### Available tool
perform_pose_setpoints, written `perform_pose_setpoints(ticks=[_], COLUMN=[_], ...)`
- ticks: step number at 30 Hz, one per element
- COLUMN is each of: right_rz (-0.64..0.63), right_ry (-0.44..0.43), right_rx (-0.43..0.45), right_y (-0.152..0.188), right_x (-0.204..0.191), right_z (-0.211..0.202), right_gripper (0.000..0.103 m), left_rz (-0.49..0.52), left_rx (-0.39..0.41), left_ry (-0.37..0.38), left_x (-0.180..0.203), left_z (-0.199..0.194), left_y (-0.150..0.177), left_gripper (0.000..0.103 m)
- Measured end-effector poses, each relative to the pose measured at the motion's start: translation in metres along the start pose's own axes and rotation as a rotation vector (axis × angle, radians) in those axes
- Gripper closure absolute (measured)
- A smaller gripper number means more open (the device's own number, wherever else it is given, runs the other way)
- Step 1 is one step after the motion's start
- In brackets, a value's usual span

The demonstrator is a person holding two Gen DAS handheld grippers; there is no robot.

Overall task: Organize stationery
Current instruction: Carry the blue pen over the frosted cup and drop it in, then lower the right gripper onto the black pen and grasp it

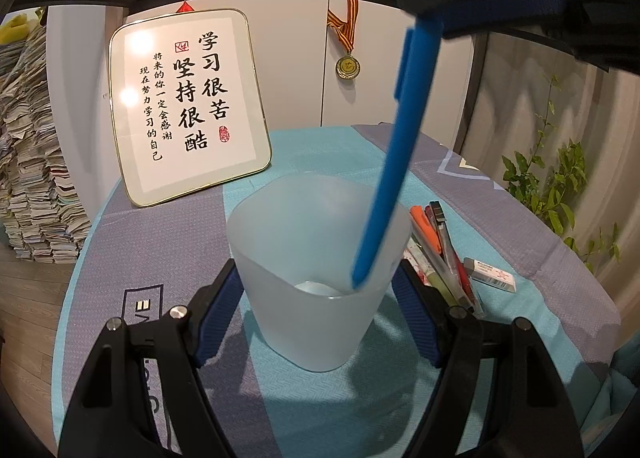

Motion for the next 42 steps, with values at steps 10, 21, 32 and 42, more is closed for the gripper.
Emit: perform_pose_setpoints(ticks=[10,21,32,42], right_rz=[0.016,0.133,0.373,0.414], right_ry=[-0.033,0.087,0.195,0.202], right_rx=[-0.072,-0.075,-0.320,-0.322], right_y=[0.014,0.025,0.075,0.060], right_x=[0.005,0.074,0.170,0.176], right_z=[0.009,0.006,0.090,0.114], right_gripper=[0.093,0.088,0.068,0.068], left_rz=[-0.002,-0.051,-0.017,0.003], left_rx=[-0.001,0.006,0.000,-0.007], left_ry=[0.003,-0.026,-0.030,-0.035], left_x=[-0.001,-0.011,-0.006,-0.004], left_z=[0.000,-0.002,0.000,0.001], left_y=[0.000,0.001,-0.001,0.000], left_gripper=[0.028,0.028,0.028,0.028])
Point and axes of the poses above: each gripper's, at about its wrist camera, not at the fingertips, and z roughly the way its jaws point, x to its right, y to its underside, the point moved 7 cm from there along z, roughly the way its jaws point, and after that the axes turned 2 degrees about -x, right-handed, at the moved point
